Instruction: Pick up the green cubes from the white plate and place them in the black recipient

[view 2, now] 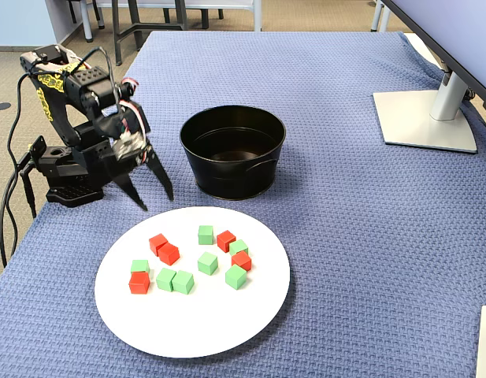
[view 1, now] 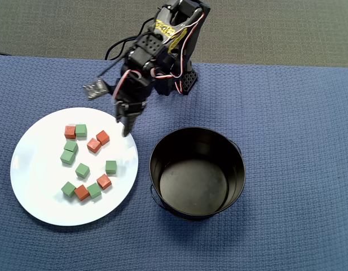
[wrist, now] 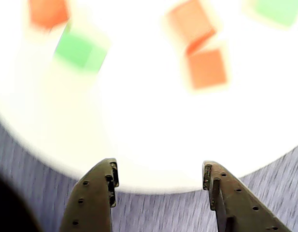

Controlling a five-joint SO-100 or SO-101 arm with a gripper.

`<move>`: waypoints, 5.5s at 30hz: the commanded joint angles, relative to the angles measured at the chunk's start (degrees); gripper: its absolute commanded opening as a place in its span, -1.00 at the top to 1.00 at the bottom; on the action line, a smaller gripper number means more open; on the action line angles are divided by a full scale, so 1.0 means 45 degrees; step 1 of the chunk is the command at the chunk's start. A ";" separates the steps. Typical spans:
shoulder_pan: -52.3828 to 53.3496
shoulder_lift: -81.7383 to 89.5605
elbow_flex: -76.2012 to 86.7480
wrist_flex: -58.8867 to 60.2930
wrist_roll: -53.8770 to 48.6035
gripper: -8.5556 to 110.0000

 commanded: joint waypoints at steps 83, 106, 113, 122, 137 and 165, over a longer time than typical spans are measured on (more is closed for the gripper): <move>0.3770 -0.9824 -0.6270 -0.3086 -0.0078 0.49; 0.3496 -0.8652 -0.5449 -0.2305 0.0664 0.56; 0.3496 -0.8652 -0.5410 -0.2422 0.0723 0.62; 0.3398 -0.8887 -0.5586 -0.2617 0.0898 0.85; 0.3398 -0.2812 -0.4824 0.0879 0.0195 0.85; -1.1523 -0.5195 -1.1934 0.5156 1.0527 0.65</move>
